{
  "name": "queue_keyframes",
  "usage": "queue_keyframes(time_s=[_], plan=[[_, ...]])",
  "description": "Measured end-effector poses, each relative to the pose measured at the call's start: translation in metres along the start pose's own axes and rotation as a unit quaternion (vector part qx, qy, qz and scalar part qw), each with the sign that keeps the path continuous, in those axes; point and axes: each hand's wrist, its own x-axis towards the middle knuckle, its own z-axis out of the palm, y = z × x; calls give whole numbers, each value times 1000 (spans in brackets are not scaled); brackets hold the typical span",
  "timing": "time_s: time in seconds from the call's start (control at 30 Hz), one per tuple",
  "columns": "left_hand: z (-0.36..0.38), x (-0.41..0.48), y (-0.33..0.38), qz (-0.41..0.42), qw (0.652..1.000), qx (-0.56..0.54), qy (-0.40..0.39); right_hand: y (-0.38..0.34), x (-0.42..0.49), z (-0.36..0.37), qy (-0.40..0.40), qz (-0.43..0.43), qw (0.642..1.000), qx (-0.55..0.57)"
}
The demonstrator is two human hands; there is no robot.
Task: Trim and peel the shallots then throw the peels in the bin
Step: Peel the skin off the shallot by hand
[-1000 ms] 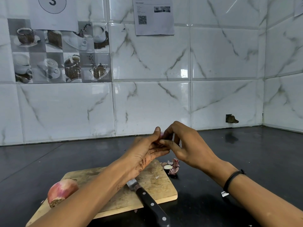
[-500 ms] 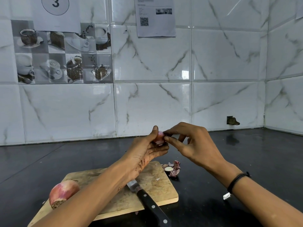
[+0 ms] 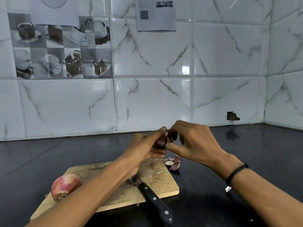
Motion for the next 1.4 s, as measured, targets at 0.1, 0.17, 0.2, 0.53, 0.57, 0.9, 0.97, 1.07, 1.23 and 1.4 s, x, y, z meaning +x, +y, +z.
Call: queue_keyframes(time_s=[0.1, 0.17, 0.2, 0.53, 0.57, 0.9, 0.97, 1.07, 1.23, 1.4], plan=[[1, -1, -2, -14, 1000, 5, -11, 0, -1, 4, 9, -16, 999, -30], [2, -2, -2, -21, 1000, -3, -16, -3, 0, 6, 8, -24, 999, -40], [2, -2, -1, -24, 1000, -12, -15, -4, 0, 8, 5, -28, 999, -39], [-3, 0, 3, -20, 999, -43, 7, 4, -2, -1, 17, 41, 994, 96], [-3, 0, 4, -17, 999, -45, 6, 4, -2, 0, 16, 38, 994, 103], [-1, 0, 1, 4, 1000, 5, 26, 3, 0, 2, 11, 23, 995, 100], [0, 0, 0, 12, 999, 29, 33, 1, 0, 0, -5, 28, 997, 75], [3, -2, -1, 11, 999, 41, 29, -2, 1, 1, -17, 25, 999, 13], [5, -4, 0, -23, 1000, 10, 16, -5, 3, 13, -3, -8, 996, -84], [5, -3, 3, -55, 997, -44, 25, -7, 4, 15, -2, -47, 993, -108]])
